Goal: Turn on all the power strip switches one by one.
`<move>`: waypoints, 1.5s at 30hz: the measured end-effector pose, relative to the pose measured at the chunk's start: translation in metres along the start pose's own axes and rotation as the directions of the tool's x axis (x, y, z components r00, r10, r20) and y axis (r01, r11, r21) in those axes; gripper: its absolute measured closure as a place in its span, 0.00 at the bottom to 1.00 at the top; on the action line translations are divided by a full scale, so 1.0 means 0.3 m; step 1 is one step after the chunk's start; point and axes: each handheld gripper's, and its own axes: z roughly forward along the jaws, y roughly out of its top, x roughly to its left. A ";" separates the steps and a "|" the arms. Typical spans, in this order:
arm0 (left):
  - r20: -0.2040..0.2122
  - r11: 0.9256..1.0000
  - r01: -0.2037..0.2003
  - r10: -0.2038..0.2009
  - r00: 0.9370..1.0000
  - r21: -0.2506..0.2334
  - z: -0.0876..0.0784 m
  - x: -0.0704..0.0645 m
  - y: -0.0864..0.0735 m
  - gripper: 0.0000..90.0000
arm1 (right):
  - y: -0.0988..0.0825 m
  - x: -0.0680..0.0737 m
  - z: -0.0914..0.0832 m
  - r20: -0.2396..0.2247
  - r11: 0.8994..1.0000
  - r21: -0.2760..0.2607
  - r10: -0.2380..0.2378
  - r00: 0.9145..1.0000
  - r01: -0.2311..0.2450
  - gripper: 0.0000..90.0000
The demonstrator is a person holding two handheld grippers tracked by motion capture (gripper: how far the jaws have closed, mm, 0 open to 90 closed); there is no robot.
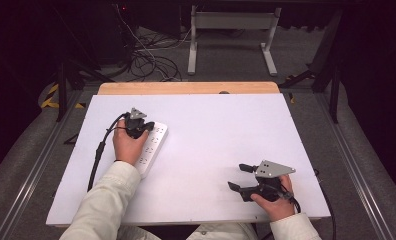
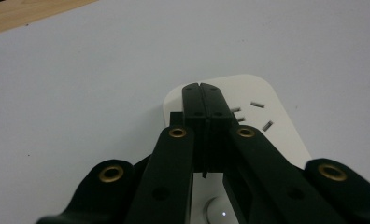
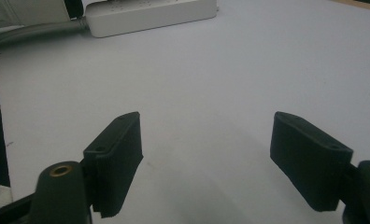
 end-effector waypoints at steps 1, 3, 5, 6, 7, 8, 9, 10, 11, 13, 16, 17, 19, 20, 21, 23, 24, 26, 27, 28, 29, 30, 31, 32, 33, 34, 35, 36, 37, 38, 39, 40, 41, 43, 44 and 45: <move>-0.003 1.000 -0.006 0.006 1.000 0.002 0.000 -0.001 0.000 1.00 | 0.000 0.000 0.000 0.000 1.000 0.000 0.000 1.000 0.000 0.29; -0.008 1.000 -0.002 0.002 1.000 0.010 -0.002 -0.002 0.001 1.00 | 0.000 0.000 0.001 -0.001 1.000 0.002 0.000 1.000 0.000 0.29; -0.034 1.000 -0.015 0.015 0.999 0.022 -0.007 0.000 0.001 1.00 | 0.000 0.000 0.003 -0.001 1.000 0.005 -0.001 1.000 0.001 0.29; -0.026 1.000 -0.015 0.016 1.000 0.020 -0.007 0.003 -0.001 1.00 | 0.000 0.001 0.002 -0.002 1.000 0.005 0.000 1.000 0.000 0.29; -0.014 1.000 0.012 -0.012 1.000 0.010 -0.006 0.004 -0.004 1.00 | 0.000 0.001 0.002 -0.002 1.000 0.004 0.000 1.000 0.000 0.29; -0.009 1.000 0.024 -0.024 1.000 0.005 -0.006 0.009 -0.005 1.00 | 0.000 0.001 0.003 -0.002 1.000 0.004 0.000 1.000 0.000 0.29; -0.009 1.000 0.021 -0.021 1.000 0.006 -0.006 0.008 -0.005 1.00 | 0.000 0.001 0.003 -0.002 1.000 0.006 -0.001 1.000 0.001 0.29; -0.015 1.000 0.010 -0.010 1.000 0.004 -0.005 0.004 -0.005 1.00 | 0.000 0.001 0.004 -0.003 1.000 0.006 -0.001 1.000 0.001 0.29; -0.025 1.000 0.000 0.000 1.000 0.010 -0.007 0.000 -0.004 1.00 | 0.000 0.001 0.004 -0.003 1.000 0.005 -0.002 1.000 0.002 0.29; 0.011 1.000 0.004 -0.004 1.000 0.000 -0.002 -0.004 -0.004 1.00 | 0.000 0.001 0.004 -0.002 1.000 0.007 -0.001 1.000 0.001 0.29; -0.037 0.997 -0.070 0.070 0.997 0.011 0.001 -0.028 0.002 1.00 | 0.000 0.001 0.006 -0.001 1.000 0.009 -0.001 1.000 0.001 0.29; -0.042 0.997 -0.071 0.072 0.997 0.013 0.001 -0.030 0.002 1.00 | 0.000 0.001 0.006 -0.002 1.000 0.010 -0.002 1.000 0.002 0.29; -0.028 0.999 -0.050 0.050 0.998 0.014 0.001 -0.025 0.001 1.00 | 0.000 0.001 0.004 -0.002 1.000 0.008 0.001 1.000 -0.001 0.29; -0.025 0.999 -0.049 0.049 0.998 0.012 0.001 -0.023 0.001 1.00 | -0.001 0.000 0.003 -0.001 1.000 0.006 0.002 1.000 -0.002 0.29; -0.035 0.999 -0.049 0.049 0.998 0.015 0.001 -0.023 0.002 1.00 | -0.002 -0.001 0.002 -0.001 1.000 0.005 0.004 1.000 -0.004 0.29; -0.048 0.999 -0.036 0.036 0.998 0.021 0.002 -0.019 0.003 1.00 | -0.002 -0.001 0.002 -0.003 1.000 0.005 0.005 1.000 -0.005 0.29; -0.042 1.000 -0.020 0.021 0.999 0.021 0.003 -0.016 0.002 1.00 | -0.003 -0.001 0.002 -0.004 1.000 0.002 0.006 1.000 -0.006 0.29; -0.038 1.000 -0.016 0.016 0.999 0.016 0.003 -0.013 0.001 1.00 | -0.002 0.000 0.002 -0.004 1.000 0.004 0.003 1.000 -0.003 0.29; -0.038 1.000 -0.013 0.013 0.999 0.017 0.003 -0.015 0.000 1.00 | -0.002 0.000 0.002 -0.004 1.000 0.005 0.003 1.000 -0.003 0.29; -0.042 1.000 -0.019 0.020 0.999 0.016 0.003 -0.016 0.000 1.00 | -0.003 -0.001 0.003 -0.006 1.000 0.003 0.005 1.000 -0.005 0.29; -0.045 1.000 -0.022 0.023 0.999 0.018 0.003 -0.018 0.000 1.00 | -0.003 -0.002 0.003 -0.005 1.000 0.006 0.005 1.000 -0.005 0.29; -0.045 1.000 -0.028 0.028 0.999 0.015 0.003 -0.018 0.000 1.00 | -0.002 -0.003 0.004 -0.004 1.000 0.007 0.003 1.000 -0.003 0.29; -0.043 0.999 -0.031 0.031 0.999 0.015 0.002 -0.017 0.001 1.00 | -0.002 -0.002 0.004 -0.004 1.000 0.005 0.004 1.000 -0.004 0.29; -0.037 0.999 -0.031 0.031 0.999 0.011 -0.004 -0.012 0.004 1.00 | -0.002 -0.003 0.000 -0.001 1.000 0.001 0.004 1.000 -0.004 0.29; -0.027 1.000 -0.014 0.015 1.000 0.010 -0.011 -0.009 0.006 1.00 | -0.002 -0.003 0.000 -0.001 1.000 0.001 0.004 1.000 -0.004 0.29; -0.018 1.000 -0.015 0.016 1.000 0.017 -0.022 -0.004 0.010 1.00 | -0.002 -0.004 -0.001 0.000 1.000 0.000 0.005 1.000 -0.005 0.29; -0.003 1.000 -0.017 0.017 1.000 0.008 -0.033 -0.004 0.011 1.00 | -0.001 -0.005 -0.001 0.002 1.000 -0.002 0.008 1.000 -0.008 0.29; 0.001 1.000 -0.025 0.025 1.000 -0.005 -0.048 -0.004 0.015 1.00 | -0.001 -0.006 -0.001 0.003 1.000 -0.002 0.010 1.000 -0.010 0.29; 0.012 0.999 -0.030 0.030 0.999 -0.024 -0.063 -0.005 0.021 1.00 | -0.001 -0.007 -0.001 0.003 1.000 -0.001 0.009 1.000 -0.009 0.29; 0.034 0.999 -0.023 0.024 0.999 -0.037 -0.077 -0.008 0.025 1.00 | -0.001 -0.007 0.000 0.004 1.000 0.000 0.010 1.000 -0.010 0.29; 0.043 0.998 -0.028 0.030 0.999 -0.048 -0.091 -0.012 0.029 1.00 | -0.001 -0.007 0.001 0.003 1.000 0.000 0.010 1.000 -0.010 0.29; 0.041 0.998 -0.042 0.044 0.998 -0.052 -0.104 -0.015 0.032 1.00 | 0.000 -0.007 0.001 0.004 1.000 -0.002 0.009 1.000 -0.009 0.29; 0.043 0.997 -0.050 0.053 0.998 -0.056 -0.114 -0.018 0.034 1.00 | 0.000 -0.006 0.000 0.006 1.000 -0.001 0.009 1.000 -0.009 0.29; 0.053 0.996 -0.057 0.060 0.997 -0.065 -0.136 -0.025 0.036 1.00 | 0.001 -0.004 -0.001 0.007 1.000 -0.006 0.009 1.000 -0.009 0.29; 0.062 0.996 -0.058 0.062 0.996 -0.068 -0.148 -0.028 0.037 1.00 | 0.002 -0.003 -0.001 0.007 1.000 -0.006 0.008 1.000 -0.008 0.29; 0.068 0.995 -0.064 0.069 0.995 -0.080 -0.161 -0.032 0.039 1.00 | 0.002 -0.002 -0.001 0.008 1.000 -0.006 0.008 1.000 -0.008 0.29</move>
